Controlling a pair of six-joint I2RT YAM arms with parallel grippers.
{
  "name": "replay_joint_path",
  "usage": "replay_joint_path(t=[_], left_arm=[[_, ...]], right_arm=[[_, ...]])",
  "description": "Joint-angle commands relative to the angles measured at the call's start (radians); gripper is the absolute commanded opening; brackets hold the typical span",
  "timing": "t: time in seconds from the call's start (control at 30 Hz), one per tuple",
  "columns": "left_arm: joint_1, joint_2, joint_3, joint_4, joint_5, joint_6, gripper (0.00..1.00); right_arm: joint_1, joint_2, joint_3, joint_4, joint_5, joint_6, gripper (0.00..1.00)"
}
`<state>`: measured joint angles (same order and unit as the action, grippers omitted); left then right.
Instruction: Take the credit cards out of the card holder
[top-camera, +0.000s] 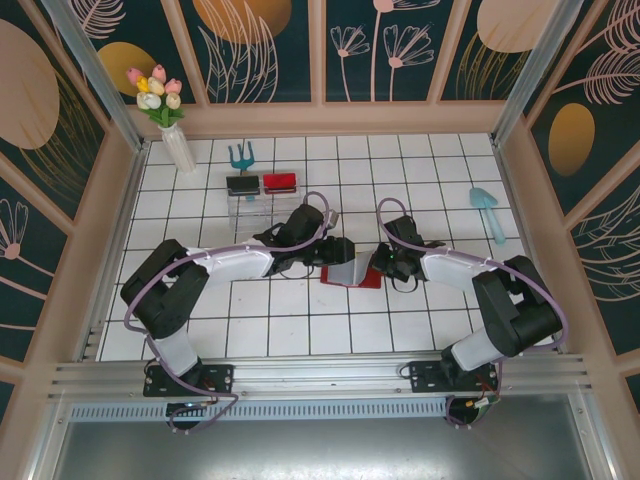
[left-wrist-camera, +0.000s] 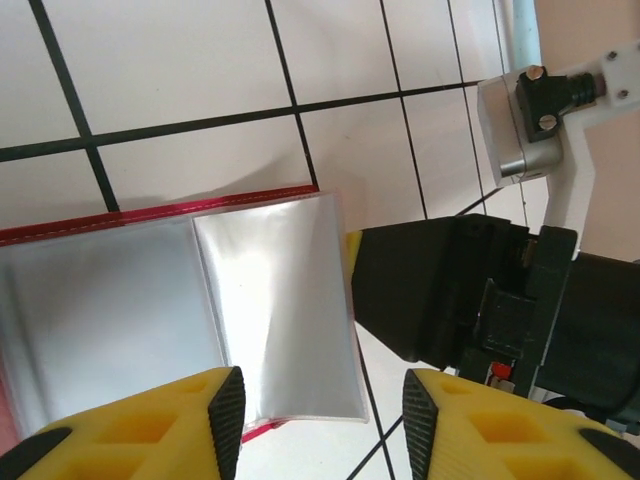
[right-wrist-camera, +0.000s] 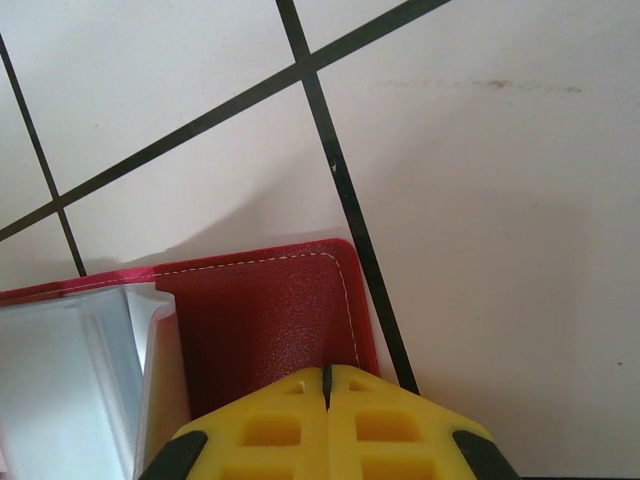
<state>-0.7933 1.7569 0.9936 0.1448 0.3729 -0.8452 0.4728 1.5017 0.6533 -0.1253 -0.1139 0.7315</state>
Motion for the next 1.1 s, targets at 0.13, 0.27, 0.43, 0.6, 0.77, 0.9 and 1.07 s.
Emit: replay_joint_path(t=[0.13,0.27,0.43,0.6,0.77,0.9,1.07], left_arm=[[-0.006,0.047,0.035,-0.050,-0.012,0.033,0.50],[-0.006,0.066,0.022,-0.090,-0.064,0.032,0.51],[-0.006,0.088,0.016,-0.130,-0.112,0.032,0.52],[-0.006,0.096,0.013,-0.126,-0.109,0.026,0.53],[-0.006,0.098,0.015,-0.143,-0.132,0.023,0.53],[-0.006,0.093,0.015,-0.165,-0.159,0.025,0.53],[-0.006,0.080,0.012,-0.176,-0.188,0.020,0.53]], right_arm=[[-0.004,0.006,-0.034,-0.015,0.005,-0.004,0.00],[-0.004,0.005,-0.032,-0.015,0.005,-0.003,0.00],[-0.004,0.007,-0.033,-0.014,0.005,-0.003,0.00],[-0.004,0.007,-0.032,-0.014,0.003,-0.002,0.00],[-0.004,0.007,-0.034,-0.013,0.003,-0.002,0.00],[-0.003,0.006,-0.038,-0.012,0.003,0.001,0.00],[-0.002,0.006,-0.040,-0.010,0.002,0.002,0.00]])
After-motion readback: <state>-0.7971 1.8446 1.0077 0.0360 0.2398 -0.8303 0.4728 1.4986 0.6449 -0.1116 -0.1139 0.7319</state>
